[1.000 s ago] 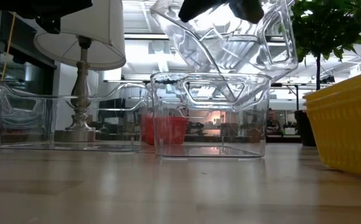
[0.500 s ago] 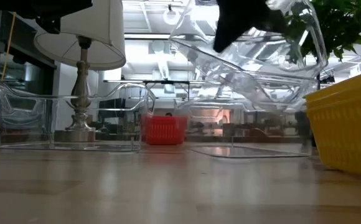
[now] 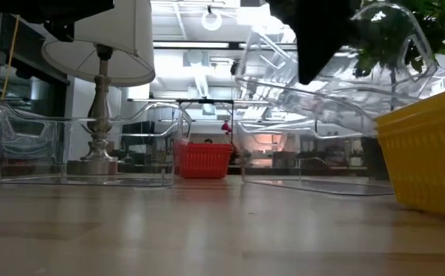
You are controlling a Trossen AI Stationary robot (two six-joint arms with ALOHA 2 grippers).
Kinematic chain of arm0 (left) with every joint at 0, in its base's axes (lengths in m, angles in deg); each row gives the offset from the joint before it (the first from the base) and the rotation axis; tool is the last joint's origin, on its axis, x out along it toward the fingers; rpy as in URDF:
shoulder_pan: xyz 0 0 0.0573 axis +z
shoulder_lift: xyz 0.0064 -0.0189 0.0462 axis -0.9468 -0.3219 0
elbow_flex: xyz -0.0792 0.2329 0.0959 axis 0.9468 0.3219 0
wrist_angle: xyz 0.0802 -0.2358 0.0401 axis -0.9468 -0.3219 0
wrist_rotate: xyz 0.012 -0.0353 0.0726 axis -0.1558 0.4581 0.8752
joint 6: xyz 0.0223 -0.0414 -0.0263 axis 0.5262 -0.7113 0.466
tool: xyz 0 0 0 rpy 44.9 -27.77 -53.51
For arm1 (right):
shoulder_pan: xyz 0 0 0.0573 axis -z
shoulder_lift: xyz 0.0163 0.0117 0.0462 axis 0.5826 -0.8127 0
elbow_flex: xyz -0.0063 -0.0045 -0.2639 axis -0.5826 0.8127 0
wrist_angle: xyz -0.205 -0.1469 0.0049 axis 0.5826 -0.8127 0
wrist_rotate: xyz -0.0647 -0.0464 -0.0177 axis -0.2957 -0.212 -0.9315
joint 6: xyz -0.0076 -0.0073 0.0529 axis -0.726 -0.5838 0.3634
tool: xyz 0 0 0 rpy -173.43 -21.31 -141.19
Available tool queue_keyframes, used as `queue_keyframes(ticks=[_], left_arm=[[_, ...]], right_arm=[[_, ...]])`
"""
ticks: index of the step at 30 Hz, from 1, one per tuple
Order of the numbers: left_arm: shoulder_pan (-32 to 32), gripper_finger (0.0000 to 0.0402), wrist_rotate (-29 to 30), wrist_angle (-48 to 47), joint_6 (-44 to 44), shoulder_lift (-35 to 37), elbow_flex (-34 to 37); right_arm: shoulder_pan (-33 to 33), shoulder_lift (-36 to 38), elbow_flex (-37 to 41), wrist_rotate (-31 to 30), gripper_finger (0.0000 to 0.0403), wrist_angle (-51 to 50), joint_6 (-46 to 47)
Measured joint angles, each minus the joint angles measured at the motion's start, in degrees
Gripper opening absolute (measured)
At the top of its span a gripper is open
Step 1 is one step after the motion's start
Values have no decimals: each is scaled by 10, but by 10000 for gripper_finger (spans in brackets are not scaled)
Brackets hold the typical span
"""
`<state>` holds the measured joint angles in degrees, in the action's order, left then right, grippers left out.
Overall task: Stack baskets by color
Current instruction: Stack the right transparent bin on the middle transparent bin
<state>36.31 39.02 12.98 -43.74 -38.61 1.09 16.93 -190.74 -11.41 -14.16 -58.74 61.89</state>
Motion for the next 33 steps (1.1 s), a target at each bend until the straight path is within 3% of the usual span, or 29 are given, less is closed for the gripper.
queue_keyframes(ticks=[14, 33], left_arm=[[0, 0, 0, 0, -5, 0, 0], [0, 0, 0, 0, -5, 0, 0]], right_arm=[[47, 0, 0, 73, 0, -102, 9], [66, 0, 0, 144, 0, -114, -56]])
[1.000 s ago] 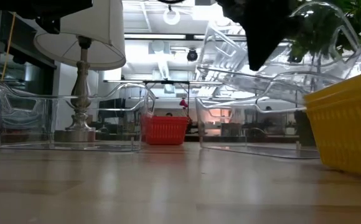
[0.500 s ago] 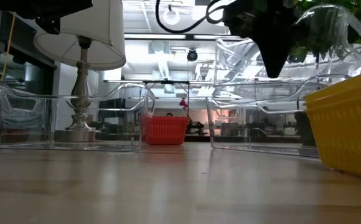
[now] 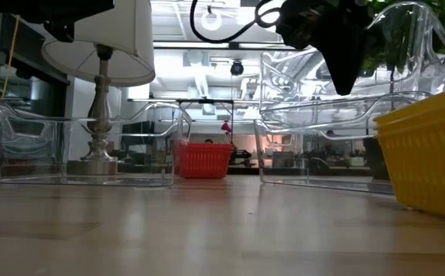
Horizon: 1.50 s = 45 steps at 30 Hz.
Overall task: Stack baskets by color
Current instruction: Stack the right transparent bin on the middle transparent bin, then stack the left transparent bin on the right transparent bins
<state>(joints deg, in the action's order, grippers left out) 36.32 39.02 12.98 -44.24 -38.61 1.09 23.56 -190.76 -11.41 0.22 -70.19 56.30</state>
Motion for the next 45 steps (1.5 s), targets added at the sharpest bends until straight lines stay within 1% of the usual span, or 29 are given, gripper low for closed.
queue_keyframes(ticks=[6, 11, 24, 27, 29, 31, 33, 37, 41, 43, 45], left_arm=[[0, 0, 0, 0, -1, 0, 0], [0, 0, 0, 0, -1, 0, 0], [0, 0, 0, 0, 0, 0, 0], [0, 0, 0, 0, 0, 0, 0], [0, 0, 0, 0, 0, 0, 0], [0, 0, 0, 0, 0, 0, 0], [0, 0, 0, 0, 0, 0, 0], [0, 0, 0, 0, 0, 0, 0], [0, 0, 0, 0, 0, 0, 0], [0, 0, 0, 0, 0, 0, 0], [0, 0, 0, 0, 0, 0, 0]], right_arm=[[5, -14, 0, 27, 0, -31, -3], [9, -42, 0, 28, 0, -26, -38], [21, -52, 0, -26, 0, -19, -56], [21, -52, 0, -27, 1, -19, -59], [21, -52, 0, -27, 8, -20, -64], [21, -52, 0, -27, 26, -20, -74], [21, -52, 0, -27, 54, -20, -85], [18, -52, 0, -35, 126, -22, -99], [18, -52, 0, -26, 195, -24, -134], [18, -52, 0, -22, 220, -26, -150], [18, -52, 0, -11, 237, -38, -161]])
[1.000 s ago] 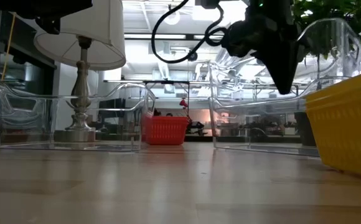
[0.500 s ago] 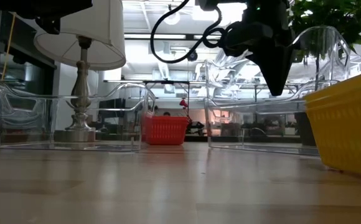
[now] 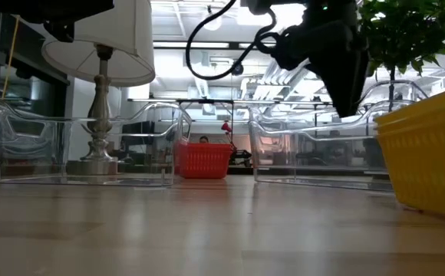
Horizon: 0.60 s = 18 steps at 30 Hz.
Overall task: Stack baskets by color
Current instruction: Stack the left transparent bin on the right transparent bins
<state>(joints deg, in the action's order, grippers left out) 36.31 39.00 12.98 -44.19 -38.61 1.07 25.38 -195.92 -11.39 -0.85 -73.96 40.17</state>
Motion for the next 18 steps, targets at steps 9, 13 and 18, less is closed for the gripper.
queue_keyframes(ticks=[9, 13, 18], left_arm=[[0, 0, 0, 0, 0, 0, 0], [0, 0, 0, 0, -1, 0, 0], [-1, 0, -6, 0, -15, 0, 0]], right_arm=[[-35, 34, 0, -53, 248, -59, -29], [-77, 82, 0, -113, 248, -59, -29], [-157, 137, 0, -231, 248, -52, 12]])
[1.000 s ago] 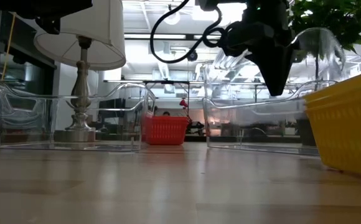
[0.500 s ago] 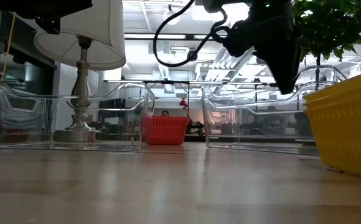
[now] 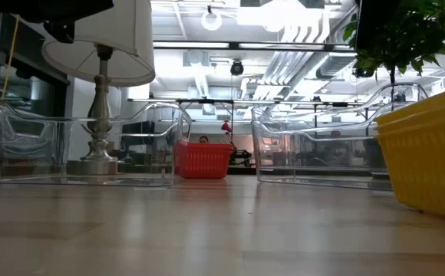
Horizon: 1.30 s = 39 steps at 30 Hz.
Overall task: Stack baskets by color
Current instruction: Stack the left transparent bin on the right transparent bins
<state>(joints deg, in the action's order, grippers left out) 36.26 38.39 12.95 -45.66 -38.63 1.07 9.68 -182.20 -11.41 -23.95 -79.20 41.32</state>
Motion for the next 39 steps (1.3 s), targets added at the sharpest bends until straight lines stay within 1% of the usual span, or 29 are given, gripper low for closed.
queue_keyframes(ticks=[3, 6, 11, 16, 17, 19, 21, 22, 24, 27, 29, 31, 33, 34, 37, 39], left_arm=[[0, 0, -11, 0, -1, 0, 0], [0, 0, -24, 0, -3, 0, 0], [0, 0, -38, 0, -16, 0, 0], [0, 0, -39, 0, -17, 0, 0], [0, 0, -39, 0, -17, 0, 0], [0, 0, -39, 0, -17, 0, 0], [0, 0, -39, 0, -17, 0, 0], [0, 0, -39, 0, -17, 0, 0], [0, 0, -39, 0, -17, 0, 0], [0, 0, -39, 0, -26, 0, 0], [0, 0, -39, 0, -27, 0, 0], [0, 0, -39, 0, -30, 0, 0], [0, 0, -39, 0, -30, 0, 0], [0, 0, -39, 0, -27, 0, 0], [0, 0, -39, -2, -17, 0, 0], [0, 0, -39, -2, -17, 0, 0]], right_arm=[[-50, 19, 0, -62, 248, 1, 39], [-89, 31, 14, -108, 248, 6, 75], [-119, 57, 94, -121, 248, 29, 125], [-130, 113, 187, -122, 248, 93, 150], [-132, 128, 204, -131, 248, 111, 151], [-138, 161, 240, -175, 248, 165, 149], [-142, 196, 283, -221, 248, 261, 106], [-142, 213, 310, -234, 248, 325, 69], [-131, 242, 365, -239, 248, 462, -20], [-94, 273, 446, -209, 248, 686, -175], [-59, 288, 490, -165, 248, 816, -271], [-20, 301, 525, -128, 248, 908, -346], [20, 316, 551, -111, 248, 964, -390], [38, 327, 561, -103, 248, 970, -402], [73, 374, 583, -84, 247, 954, -405], [76, 415, 594, -67, 247, 929, -401]])
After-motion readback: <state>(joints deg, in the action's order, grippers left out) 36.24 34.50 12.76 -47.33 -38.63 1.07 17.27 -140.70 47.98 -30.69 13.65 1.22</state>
